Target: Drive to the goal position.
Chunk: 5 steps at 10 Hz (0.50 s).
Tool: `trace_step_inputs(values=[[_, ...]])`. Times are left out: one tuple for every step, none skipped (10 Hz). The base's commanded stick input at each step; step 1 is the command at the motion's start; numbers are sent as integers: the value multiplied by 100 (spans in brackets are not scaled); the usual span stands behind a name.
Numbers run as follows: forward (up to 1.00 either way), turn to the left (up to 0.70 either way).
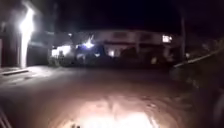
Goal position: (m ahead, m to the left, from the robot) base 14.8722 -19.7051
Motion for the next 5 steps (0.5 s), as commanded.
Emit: trace_step_inputs(values=[[100,-27],[100,-27],[100,-27],[100,-27],[100,-27]])
